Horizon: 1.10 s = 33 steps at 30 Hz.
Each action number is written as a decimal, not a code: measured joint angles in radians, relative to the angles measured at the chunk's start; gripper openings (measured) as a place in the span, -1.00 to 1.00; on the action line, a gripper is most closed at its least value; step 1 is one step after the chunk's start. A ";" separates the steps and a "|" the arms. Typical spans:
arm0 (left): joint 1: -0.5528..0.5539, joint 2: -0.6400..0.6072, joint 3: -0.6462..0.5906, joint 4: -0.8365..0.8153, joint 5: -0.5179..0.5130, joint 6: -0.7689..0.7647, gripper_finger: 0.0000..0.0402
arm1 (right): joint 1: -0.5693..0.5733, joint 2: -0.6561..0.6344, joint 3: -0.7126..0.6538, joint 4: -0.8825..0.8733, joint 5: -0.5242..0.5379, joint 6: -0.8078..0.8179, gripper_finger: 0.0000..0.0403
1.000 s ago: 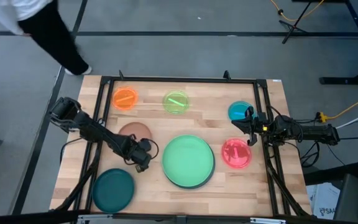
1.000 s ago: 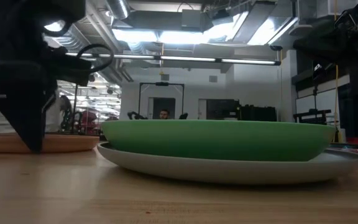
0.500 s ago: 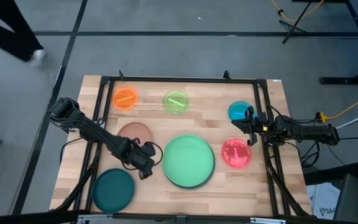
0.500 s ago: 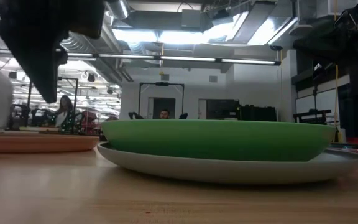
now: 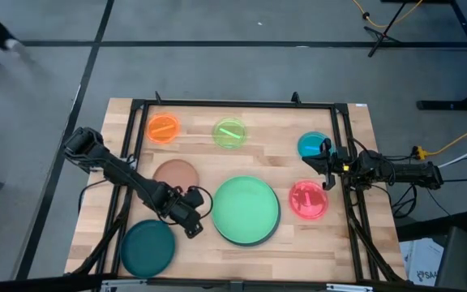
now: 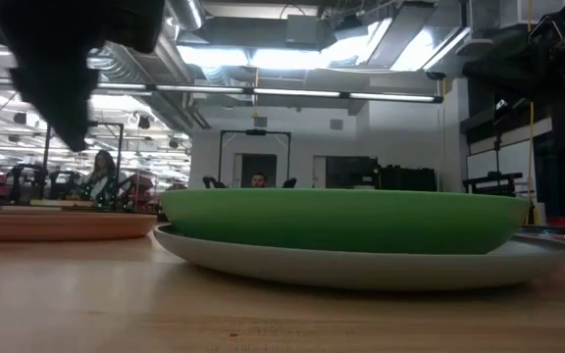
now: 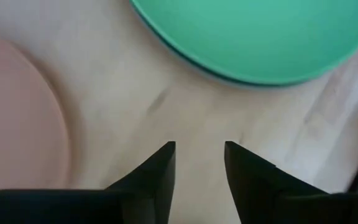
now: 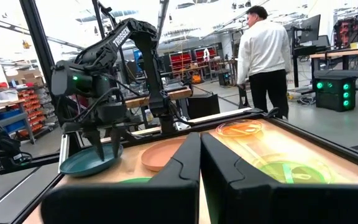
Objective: Stack plastic plates
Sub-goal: Stack the dark blue plate on top of the light green plate
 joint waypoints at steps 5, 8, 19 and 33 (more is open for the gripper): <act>-0.069 0.000 0.000 0.000 0.043 -0.144 -0.18 | 0.000 0.000 0.000 0.000 0.000 0.000 -0.97; -0.134 0.000 0.000 0.001 0.060 -0.266 -0.15 | 0.000 0.000 0.000 0.000 0.000 -0.001 -0.97; -0.276 0.065 0.001 0.132 0.076 -0.535 -0.17 | 0.000 0.000 0.000 0.000 -0.003 -0.001 -0.97; -0.368 0.152 0.271 -0.166 0.033 -0.669 -0.17 | 0.000 0.000 0.000 0.000 -0.003 0.004 -0.97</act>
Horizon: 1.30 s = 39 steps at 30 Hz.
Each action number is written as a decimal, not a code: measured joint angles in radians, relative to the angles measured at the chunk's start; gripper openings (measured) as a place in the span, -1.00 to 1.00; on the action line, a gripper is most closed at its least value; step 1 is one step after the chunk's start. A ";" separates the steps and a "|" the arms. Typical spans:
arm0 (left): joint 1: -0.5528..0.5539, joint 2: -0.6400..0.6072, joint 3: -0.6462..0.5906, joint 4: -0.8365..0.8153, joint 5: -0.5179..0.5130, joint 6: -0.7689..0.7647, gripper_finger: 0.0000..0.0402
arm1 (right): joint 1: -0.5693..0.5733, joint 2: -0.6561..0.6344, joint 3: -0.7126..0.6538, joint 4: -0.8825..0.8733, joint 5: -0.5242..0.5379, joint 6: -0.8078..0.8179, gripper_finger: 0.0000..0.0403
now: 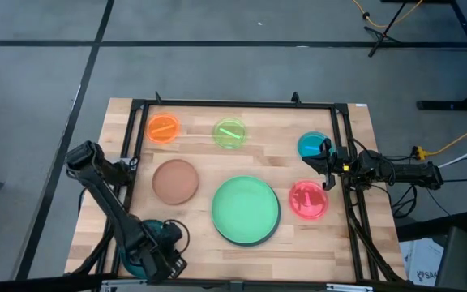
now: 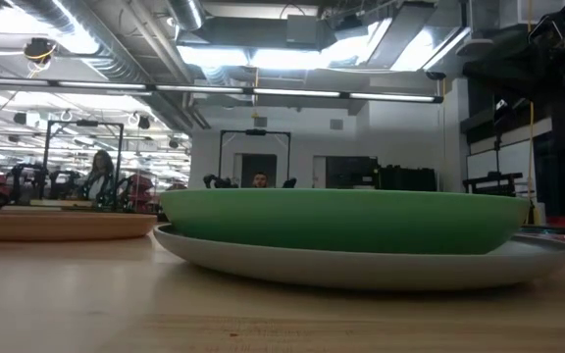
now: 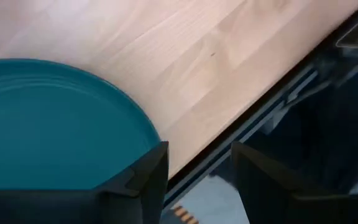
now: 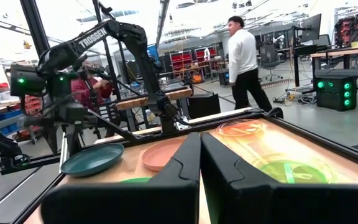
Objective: Stack plastic plates
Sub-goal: Stack the dark blue plate on top of the light green plate
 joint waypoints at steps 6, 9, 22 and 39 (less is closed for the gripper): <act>-0.021 0.079 -0.002 -0.005 0.038 -0.025 -0.17 | 0.000 0.000 0.000 0.000 0.000 -0.003 -0.97; -0.033 0.095 -0.002 -0.001 0.067 -0.027 -0.17 | 0.000 0.000 0.000 0.000 0.000 -0.003 -0.97; -0.098 0.094 0.002 -0.018 -0.125 -0.087 -0.17 | 0.000 0.000 0.000 0.012 0.009 -0.030 -0.97; -0.101 0.235 -0.013 0.055 -0.069 -0.074 -0.17 | 0.000 0.000 0.000 0.008 0.011 -0.030 -0.97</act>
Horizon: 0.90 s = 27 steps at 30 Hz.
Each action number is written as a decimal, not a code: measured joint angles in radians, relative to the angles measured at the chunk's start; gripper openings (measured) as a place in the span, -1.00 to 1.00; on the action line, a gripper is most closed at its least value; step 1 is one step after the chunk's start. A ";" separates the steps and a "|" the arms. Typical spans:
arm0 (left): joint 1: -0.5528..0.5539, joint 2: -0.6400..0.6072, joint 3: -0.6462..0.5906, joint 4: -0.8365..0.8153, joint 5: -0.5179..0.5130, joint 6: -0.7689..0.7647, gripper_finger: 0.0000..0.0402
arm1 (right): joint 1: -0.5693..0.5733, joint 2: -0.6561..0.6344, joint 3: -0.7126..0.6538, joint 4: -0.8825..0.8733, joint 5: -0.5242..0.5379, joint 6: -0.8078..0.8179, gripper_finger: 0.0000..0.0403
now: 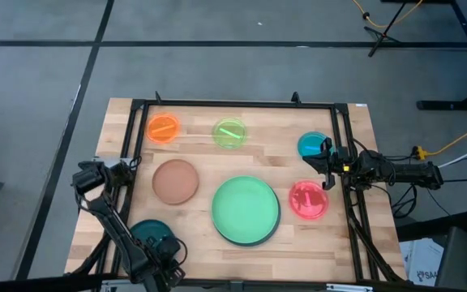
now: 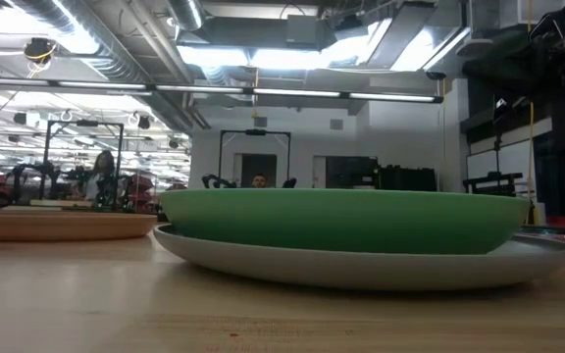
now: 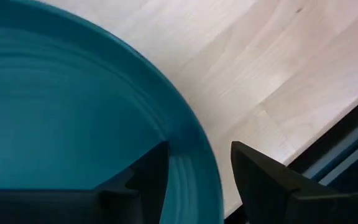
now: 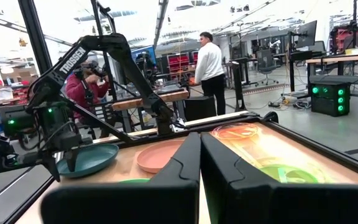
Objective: Stack plastic plates
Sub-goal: Stack the dark blue plate on top of the light green plate
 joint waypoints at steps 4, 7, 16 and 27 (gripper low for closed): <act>0.002 0.018 0.000 0.009 0.024 0.000 -0.17 | 0.000 0.000 0.000 0.001 0.006 0.000 -0.97; 0.006 0.020 0.000 0.002 0.044 0.009 -0.20 | 0.000 0.000 0.000 0.004 0.013 -0.001 -0.97; 0.017 0.019 0.001 0.003 0.068 0.073 -0.68 | 0.000 0.000 0.000 0.014 0.024 -0.004 -0.97; 0.021 0.018 0.058 -0.061 0.049 0.170 -0.96 | 0.000 0.000 0.000 -0.010 0.023 0.001 -0.97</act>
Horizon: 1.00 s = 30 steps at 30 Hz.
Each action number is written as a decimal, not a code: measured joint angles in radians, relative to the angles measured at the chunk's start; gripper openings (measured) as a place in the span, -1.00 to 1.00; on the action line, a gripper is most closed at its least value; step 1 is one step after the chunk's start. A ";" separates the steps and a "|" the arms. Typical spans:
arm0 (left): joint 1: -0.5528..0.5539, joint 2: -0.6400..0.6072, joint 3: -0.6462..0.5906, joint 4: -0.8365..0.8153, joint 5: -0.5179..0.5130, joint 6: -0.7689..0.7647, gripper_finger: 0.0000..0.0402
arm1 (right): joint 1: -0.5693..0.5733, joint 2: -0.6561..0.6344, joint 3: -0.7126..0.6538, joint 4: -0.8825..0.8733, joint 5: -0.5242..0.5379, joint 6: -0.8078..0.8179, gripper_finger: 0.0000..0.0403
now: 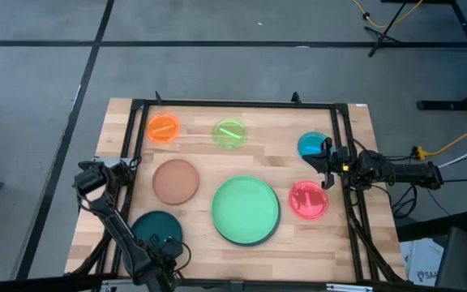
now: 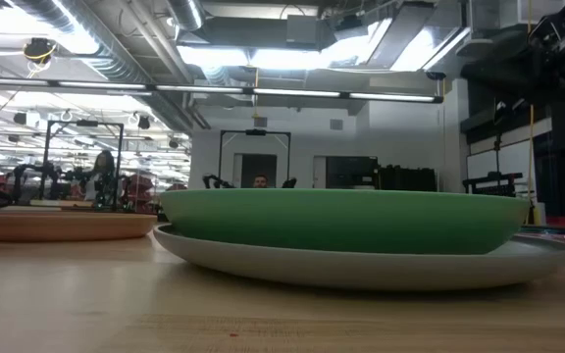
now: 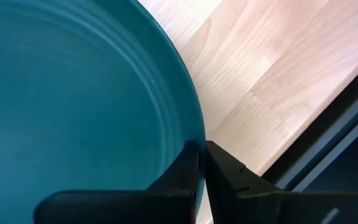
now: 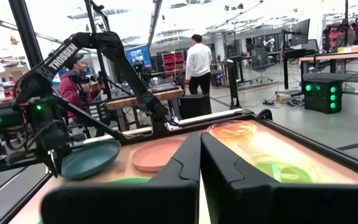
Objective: Stack plastic plates
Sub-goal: Stack the dark blue plate on top of the light green plate
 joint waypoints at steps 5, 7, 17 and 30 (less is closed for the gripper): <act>0.002 0.005 0.067 -0.088 -0.008 0.027 -0.97 | 0.000 0.000 0.000 0.003 -0.007 0.001 -0.97; 0.002 0.004 0.087 -0.097 -0.042 0.059 -0.97 | 0.000 0.000 0.000 0.000 -0.021 0.001 -0.97; 0.023 0.004 0.098 -0.088 -0.050 0.160 -0.98 | 0.000 0.000 0.000 0.000 -0.027 0.001 -0.97; 0.060 0.002 0.254 -0.159 -0.180 0.390 -0.99 | 0.000 0.000 0.000 -0.007 -0.027 0.005 -0.97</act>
